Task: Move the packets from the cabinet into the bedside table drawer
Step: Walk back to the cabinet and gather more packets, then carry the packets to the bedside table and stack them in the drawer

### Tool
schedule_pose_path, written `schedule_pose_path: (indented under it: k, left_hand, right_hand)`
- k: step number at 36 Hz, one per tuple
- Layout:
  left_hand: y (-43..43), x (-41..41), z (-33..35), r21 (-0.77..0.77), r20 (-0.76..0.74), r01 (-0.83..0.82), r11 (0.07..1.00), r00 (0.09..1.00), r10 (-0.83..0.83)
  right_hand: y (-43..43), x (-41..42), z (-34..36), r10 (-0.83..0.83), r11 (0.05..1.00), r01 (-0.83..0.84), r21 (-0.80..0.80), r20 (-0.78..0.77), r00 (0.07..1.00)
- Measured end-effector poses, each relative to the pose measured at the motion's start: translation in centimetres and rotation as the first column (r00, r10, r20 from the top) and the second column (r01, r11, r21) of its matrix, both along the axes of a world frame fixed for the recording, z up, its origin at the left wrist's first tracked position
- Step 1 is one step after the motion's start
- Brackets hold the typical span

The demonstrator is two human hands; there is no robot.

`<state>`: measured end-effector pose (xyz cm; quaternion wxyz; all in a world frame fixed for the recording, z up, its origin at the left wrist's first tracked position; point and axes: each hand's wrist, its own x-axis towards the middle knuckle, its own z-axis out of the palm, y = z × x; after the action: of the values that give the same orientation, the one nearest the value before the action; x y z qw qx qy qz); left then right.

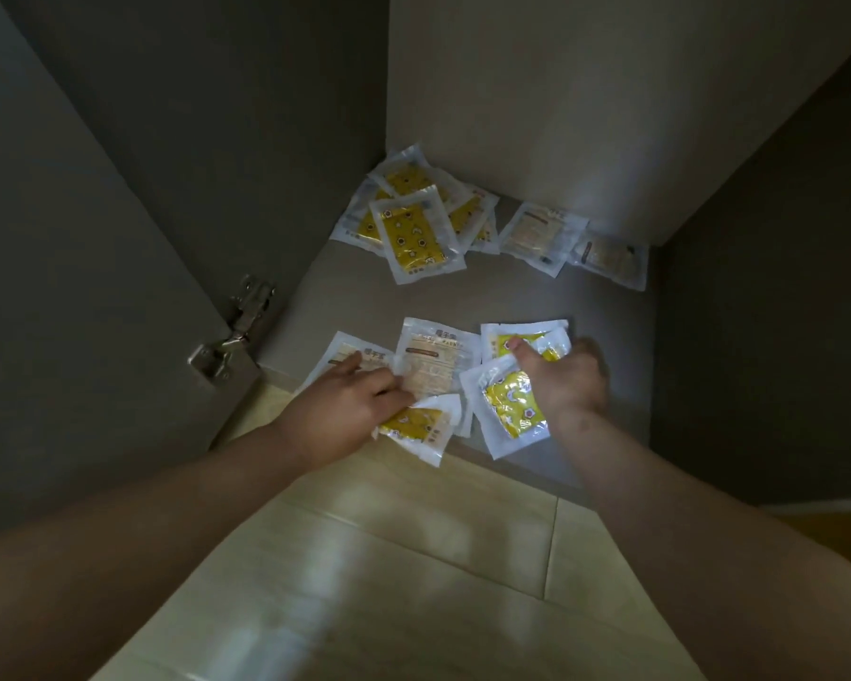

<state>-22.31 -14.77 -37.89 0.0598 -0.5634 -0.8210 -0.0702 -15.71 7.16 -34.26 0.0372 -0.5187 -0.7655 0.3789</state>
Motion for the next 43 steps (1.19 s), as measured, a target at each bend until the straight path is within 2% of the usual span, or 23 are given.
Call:
schedule_pose_path:
  k: [2,4,6,8,11,13,15,21,24,26,30,33,37,43]
  left_hand:
    - [0.0,0.0,0.5,0.029,0.0,0.007,1.0,1.0,-0.007]
    - [0.1,0.2,1.3,0.094,0.071,-0.026,0.995,0.997,0.019]
    - [0.2,0.3,2.2,0.185,0.178,-0.126,0.975,0.98,0.093]
    - [0.7,0.0,3.1,0.256,0.321,-0.308,0.916,0.921,0.22]
    - [1.9,-0.6,4.7,0.292,0.541,-0.616,0.732,0.738,0.405]
    - [2.5,-0.8,5.7,0.262,0.798,-0.759,0.596,0.517,0.31]
    - [2.8,-0.9,6.6,0.204,0.944,-0.819,0.536,0.31,0.114]
    - [2.7,-1.8,8.6,0.127,0.99,-0.766,0.631,0.059,-0.127]
    - [2.6,-2.5,9.2,0.078,0.979,-0.737,0.671,-0.07,-0.191]
    - [2.6,-2.9,9.6,0.052,0.979,-0.742,0.668,-0.093,-0.179]
    - [2.0,-3.6,9.8,0.026,0.998,-0.775,0.632,-0.014,-0.057]
    - [1.1,-3.7,10.7,-0.001,1.0,-0.814,0.581,-0.009,-0.011]
    - [-0.2,-2.1,13.0,-0.083,0.996,-0.852,0.517,-0.08,0.028]
    - [-2.0,2.5,19.6,-0.214,0.975,-0.815,0.539,-0.207,0.075]
  right_hand:
    - [0.1,-0.2,0.1,-0.029,0.999,0.027,-0.043,-0.037,0.999]
    - [0.2,-0.6,0.2,-0.087,0.99,0.075,-0.123,-0.091,0.992]
    - [0.4,-0.9,0.4,-0.139,0.977,0.116,-0.18,-0.119,0.983]
    - [0.6,-1.1,0.5,-0.183,0.961,0.146,-0.236,-0.142,0.973]
    - [0.4,-0.9,0.9,-0.269,0.912,0.192,-0.362,-0.176,0.947]
    - [0.3,-0.9,1.1,-0.315,0.886,0.217,-0.411,-0.187,0.931]
    - [0.3,-1.0,1.1,-0.352,0.874,0.243,-0.421,-0.206,0.913]
    - [0.2,-1.9,0.9,-0.403,0.899,0.302,-0.316,-0.335,0.852]
    - [0.2,-2.7,0.7,-0.362,0.898,0.217,-0.383,-0.361,0.86]
    - [-0.2,-3.4,0.9,-0.308,0.891,0.14,-0.432,-0.348,0.886]
    - [-1.7,-4.6,2.3,-0.277,0.884,0.076,-0.461,-0.388,0.879]
    - [-2.7,-4.8,3.9,-0.208,0.894,0.0,-0.449,-0.413,0.887]
    - [-4.5,-3.7,6.6,-0.156,0.878,-0.062,-0.475,-0.406,0.9]
    - [-7.5,0.7,14.0,-0.08,0.886,-0.089,-0.456,-0.338,0.938]
